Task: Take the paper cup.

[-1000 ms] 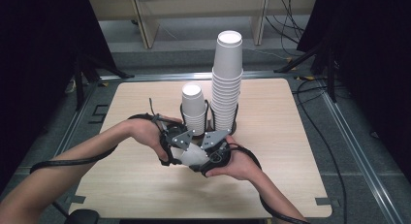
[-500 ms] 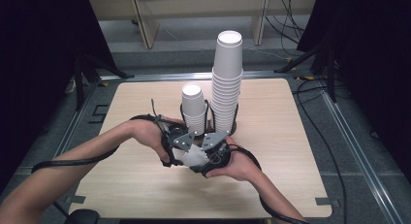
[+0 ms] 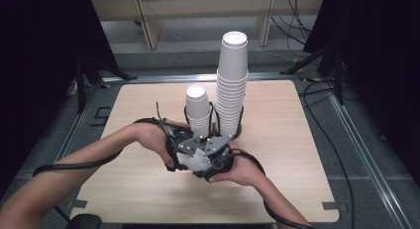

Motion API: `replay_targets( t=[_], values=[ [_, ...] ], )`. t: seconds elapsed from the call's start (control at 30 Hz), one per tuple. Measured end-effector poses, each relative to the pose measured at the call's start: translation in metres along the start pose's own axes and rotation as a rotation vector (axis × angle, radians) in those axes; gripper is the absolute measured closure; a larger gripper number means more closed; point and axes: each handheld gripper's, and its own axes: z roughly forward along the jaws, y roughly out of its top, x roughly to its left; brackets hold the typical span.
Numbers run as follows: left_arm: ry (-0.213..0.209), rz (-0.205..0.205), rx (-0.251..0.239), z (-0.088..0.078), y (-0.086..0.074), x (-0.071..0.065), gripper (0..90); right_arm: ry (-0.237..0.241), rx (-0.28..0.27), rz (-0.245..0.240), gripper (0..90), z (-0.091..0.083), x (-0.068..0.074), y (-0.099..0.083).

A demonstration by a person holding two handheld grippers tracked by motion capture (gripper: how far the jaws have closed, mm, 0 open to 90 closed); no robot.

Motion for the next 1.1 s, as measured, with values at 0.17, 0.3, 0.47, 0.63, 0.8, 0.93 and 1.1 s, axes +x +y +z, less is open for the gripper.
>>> replay_targets(
  t=[0.17,0.3,0.47,0.63,0.8,0.93,1.1],
  values=[
    [-0.002,0.002,-0.004,0.0,0.001,-0.001,22.3,0.007,0.002,0.017,22.6,0.0,0.001,-0.002],
    [-0.003,0.009,-0.002,0.0,0.003,-0.002,22.3,0.005,0.009,0.005,23.2,0.0,0.002,-0.002],
    [-0.003,0.024,-0.009,0.0,0.004,-0.003,21.3,0.016,0.015,0.01,23.8,0.002,0.003,-0.002],
    [0.004,0.036,-0.032,0.0,0.004,-0.007,18.8,0.022,0.018,-0.018,23.9,0.002,0.005,-0.003],
    [0.01,0.043,-0.072,-0.001,0.001,-0.009,14.5,-0.002,-0.003,-0.063,23.8,0.0,0.006,-0.004],
    [0.036,0.032,-0.122,-0.002,-0.004,-0.011,9.0,-0.007,-0.011,-0.065,23.8,-0.003,0.008,-0.008],
    [0.068,-0.024,-0.175,-0.005,-0.012,-0.014,3.0,-0.025,-0.034,-0.069,23.8,-0.005,0.008,-0.015]
  ],
)
